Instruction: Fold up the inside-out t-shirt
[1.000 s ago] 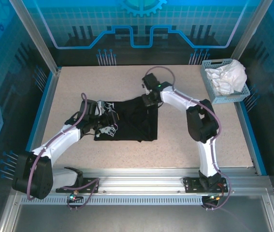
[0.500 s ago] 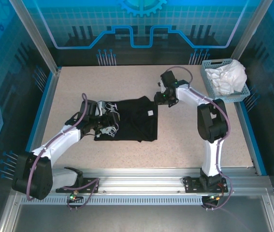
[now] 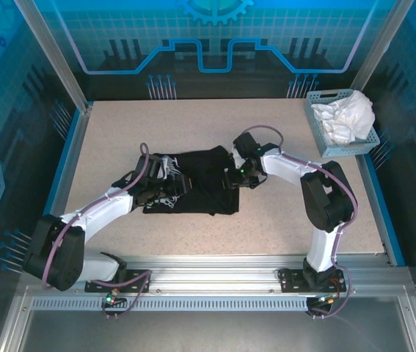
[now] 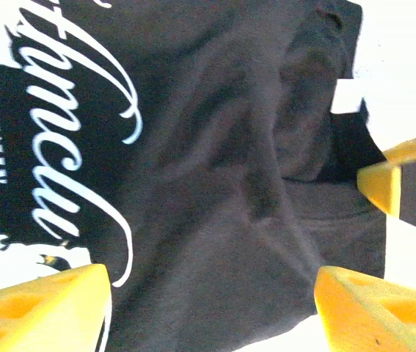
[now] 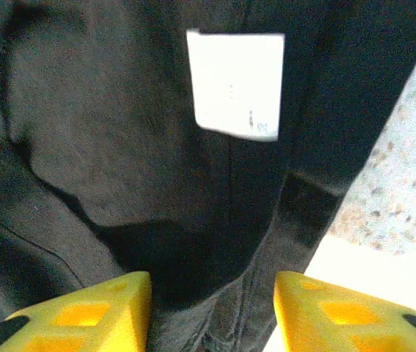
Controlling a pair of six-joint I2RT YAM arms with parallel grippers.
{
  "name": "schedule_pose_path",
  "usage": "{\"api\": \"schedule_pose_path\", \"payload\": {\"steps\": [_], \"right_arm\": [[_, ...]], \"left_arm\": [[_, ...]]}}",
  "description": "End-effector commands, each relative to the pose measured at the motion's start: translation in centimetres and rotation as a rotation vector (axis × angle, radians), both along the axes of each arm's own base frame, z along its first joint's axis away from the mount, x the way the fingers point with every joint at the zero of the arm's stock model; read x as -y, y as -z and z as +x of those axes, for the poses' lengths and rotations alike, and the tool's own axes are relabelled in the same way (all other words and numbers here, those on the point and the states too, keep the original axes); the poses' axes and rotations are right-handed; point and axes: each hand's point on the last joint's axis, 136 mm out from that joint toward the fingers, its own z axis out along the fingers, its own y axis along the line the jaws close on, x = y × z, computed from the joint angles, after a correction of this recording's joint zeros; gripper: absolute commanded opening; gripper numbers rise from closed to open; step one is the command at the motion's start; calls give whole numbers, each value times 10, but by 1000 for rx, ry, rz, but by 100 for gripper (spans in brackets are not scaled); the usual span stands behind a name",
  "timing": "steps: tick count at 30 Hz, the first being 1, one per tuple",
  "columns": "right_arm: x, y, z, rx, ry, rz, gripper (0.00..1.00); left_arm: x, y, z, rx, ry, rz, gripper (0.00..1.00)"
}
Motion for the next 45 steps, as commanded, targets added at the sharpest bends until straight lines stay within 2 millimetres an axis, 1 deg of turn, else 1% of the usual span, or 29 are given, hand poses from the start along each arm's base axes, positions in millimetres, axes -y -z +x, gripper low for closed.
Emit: {"api": "schedule_pose_path", "payload": {"steps": [1, 3, 5, 8, 10, 11, 13, 15, 16, 18, 20, 22, 24, 26, 28, 30, 33, 35, 36, 37, 38, 40, 41, 43, 44, 45], "right_arm": [[21, 2, -1, -3, 50, -48, 32], [40, 6, -2, -7, 76, -89, 28], [52, 7, -4, -13, 86, -113, 26], [60, -4, -5, 18, 89, -125, 26], [59, -17, -7, 54, 84, -113, 30], [55, -24, -10, 74, 73, -101, 33], [41, -39, -17, 126, 32, -69, 39], [14, -49, -31, 157, -22, -1, 42], [1, -51, -38, 157, -41, 36, 42], [-24, -47, -52, 118, -48, 124, 42], [-40, -36, -62, 66, -34, 188, 42], [-45, -21, -63, 14, 0, 192, 41], [-39, -3, -60, -26, 40, 149, 41], [-29, 10, -50, -46, 78, 117, 40], [-17, 19, -37, -62, 118, 94, 40], [-3, 24, -21, -62, 148, 71, 40], [15, 23, 10, -30, 174, 34, 40], [17, 18, 37, -8, 170, 28, 40], [16, 15, 51, 15, 164, 23, 40], [13, 13, 66, 33, 156, 16, 41], [5, 7, 82, 55, 131, 29, 41], [-12, -6, 102, 101, 71, 53, 41], [-19, -15, 109, 128, 37, 56, 41], [-24, -36, 115, 187, -9, 54, 42], [-23, -46, 114, 217, -27, 55, 42], [-21, -54, 112, 242, -37, 54, 43]], "left_arm": [[-21, -8, 14, 23, -87, 50, 75], [-34, -12, 17, 30, -135, 43, 75], [-43, -17, 21, 42, -173, 31, 76], [-50, -23, 29, 61, -199, 27, 76], [-51, -26, 38, 67, -206, 21, 76], [-52, -26, 44, 67, -207, 21, 76], [-54, -26, 57, 66, -213, 18, 78], [-56, -22, 74, 57, -218, 5, 78], [-56, -17, 83, 45, -218, -3, 78], [-55, -6, 99, -2, -208, -33, 78], [-55, 6, 108, -48, -200, -50, 78], [-56, 20, 109, -90, -195, -54, 77], [-56, 33, 102, -130, -183, -53, 77], [-54, 43, 88, -165, -170, -62, 77], [-54, 52, 69, -193, -170, -65, 76], [-50, 58, 46, -213, -161, -91, 76], [-28, 63, 5, -230, -112, -133, 76], [-3, 64, -22, -240, -41, -138, 76], [12, 61, -35, -237, -1, -139, 76], [33, 58, -47, -226, 57, -144, 76], [56, 53, -58, -210, 126, -158, 76], [92, 37, -65, -173, 225, -198, 76], [108, 26, -65, -147, 269, -219, 76], [121, 2, -57, -82, 306, -266, 76], [121, -13, -49, -22, 312, -284, 77], [115, -26, -41, 35, 301, -292, 77]]}}
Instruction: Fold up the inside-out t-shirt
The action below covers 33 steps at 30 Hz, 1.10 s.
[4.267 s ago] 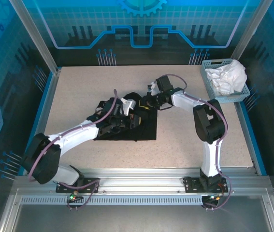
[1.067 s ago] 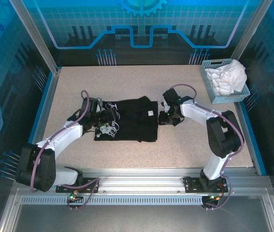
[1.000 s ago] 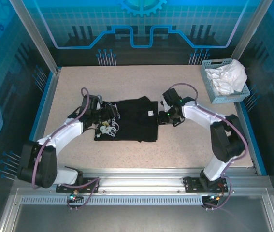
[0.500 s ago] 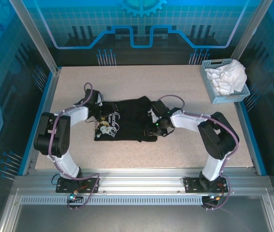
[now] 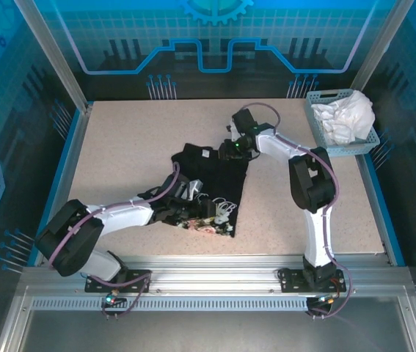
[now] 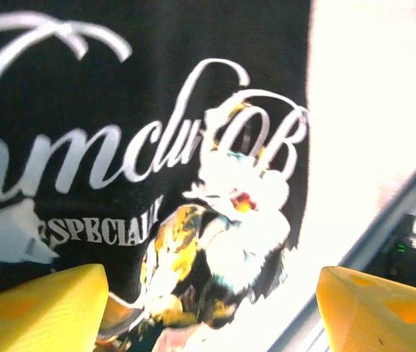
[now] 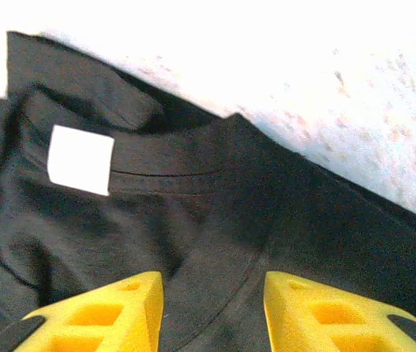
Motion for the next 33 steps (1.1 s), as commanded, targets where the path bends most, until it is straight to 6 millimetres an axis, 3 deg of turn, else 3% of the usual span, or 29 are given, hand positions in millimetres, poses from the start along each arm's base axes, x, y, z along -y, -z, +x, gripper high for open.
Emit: {"api": "schedule_pose_path", "payload": {"steps": [1, 3, 5, 7, 12, 17, 25, 33], "right_arm": [[5, -34, -15, 75, -91, -40, 44], [15, -41, -26, 88, -77, -23, 45], [19, -39, -41, 82, -68, 1, 46], [22, -35, -52, 70, -57, 9, 46], [16, -23, -68, 34, -54, 52, 47], [11, -4, -74, -16, -61, 42, 47], [8, 4, -71, -31, -64, 43, 47], [10, 11, -71, -42, -59, 34, 47]], "left_arm": [[-4, -63, 39, 197, -59, -124, 77], [-43, -69, 71, 230, -197, -106, 76], [-90, -58, 105, 168, -351, -45, 74], [-123, -42, 133, 131, -431, 59, 74], [-156, -7, 189, 47, -486, 157, 72], [-152, 14, 209, -25, -454, 170, 65], [-143, 29, 209, -82, -422, 137, 50], [-131, 24, 219, -75, -387, 71, 31]]}}
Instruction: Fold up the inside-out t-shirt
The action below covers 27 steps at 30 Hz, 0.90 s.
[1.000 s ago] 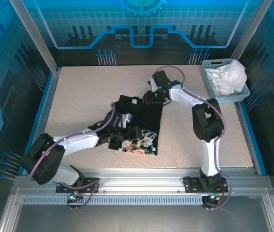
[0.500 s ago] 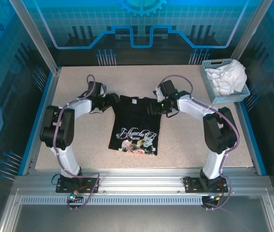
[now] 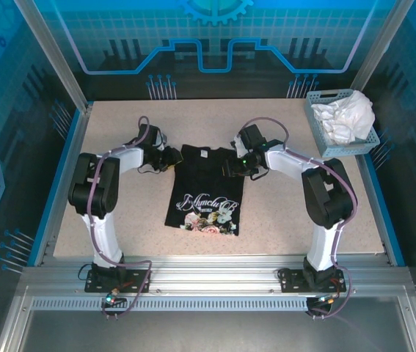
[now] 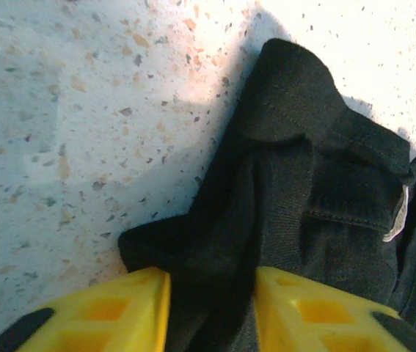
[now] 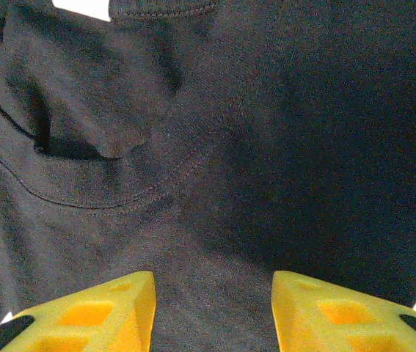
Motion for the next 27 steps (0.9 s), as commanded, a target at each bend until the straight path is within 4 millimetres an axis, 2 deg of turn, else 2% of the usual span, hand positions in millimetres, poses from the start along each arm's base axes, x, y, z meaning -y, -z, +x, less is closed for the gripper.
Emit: {"api": "schedule_pose_path", "payload": {"steps": [1, 4, 7, 11, 15, 19, 21, 23, 27], "right_arm": [[-7, 0, 0, -1, -6, 22, 47], [-7, 3, -1, -7, -6, 21, 47], [-4, 10, -2, -30, 4, 3, 47], [1, 24, -6, -91, 17, -33, 47], [2, 30, -6, -110, 17, -50, 47], [2, 31, -5, -116, 10, -58, 47], [1, 30, -5, -115, 6, -60, 47], [1, 26, -4, -101, 1, -58, 47], [3, 9, 3, -40, -6, -60, 48]], "left_arm": [[9, -12, 11, 34, 39, -47, 28], [11, -23, 17, 72, 51, -49, 15], [12, -39, 24, 124, 66, -45, 6], [15, -65, 34, 208, 96, -47, 4], [22, -76, 43, 255, 132, -74, 4], [27, -70, 54, 276, 157, -94, 5], [23, -58, 61, 264, 142, -62, 6], [18, -41, 69, 236, 127, -17, 11], [14, -13, 81, 174, 116, 19, 19]]}}
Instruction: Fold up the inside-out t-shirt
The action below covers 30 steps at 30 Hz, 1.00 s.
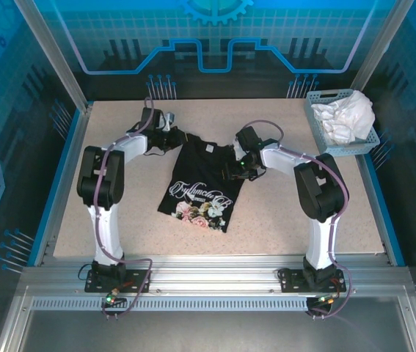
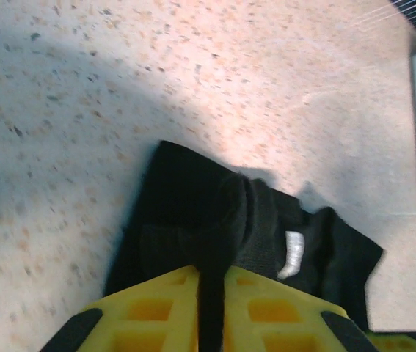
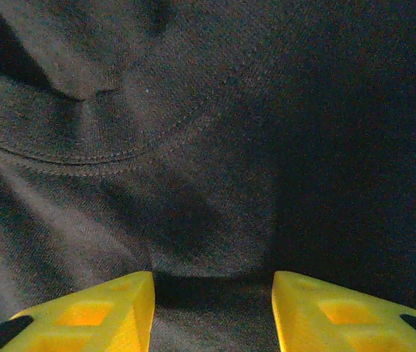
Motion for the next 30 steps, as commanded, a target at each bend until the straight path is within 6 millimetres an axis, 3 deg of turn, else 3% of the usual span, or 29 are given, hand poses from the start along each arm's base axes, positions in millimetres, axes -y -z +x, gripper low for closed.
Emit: {"api": "schedule_pose_path", "payload": {"steps": [1, 4, 8, 14, 23, 30], "right_arm": [[2, -24, 5, 59, -14, -9, 48], [10, -39, 10, 104, 12, -5, 49], [32, -50, 14, 136, 94, -3, 52], [67, -45, 26, 100, 238, 35, 67], [67, -19, 63, 21, 253, 16, 77], [58, 4, 69, -71, 233, -24, 74]], "left_arm": [[-9, 29, 9, -53, -19, 69, 23], [-14, 30, 15, -60, -33, 96, 30], [-22, 12, 15, -24, -50, 121, 43], [-24, -14, 3, 40, -47, 104, 66], [-6, 15, 12, -71, 56, 81, 72], [13, 37, 8, -158, 125, 100, 71]]}}
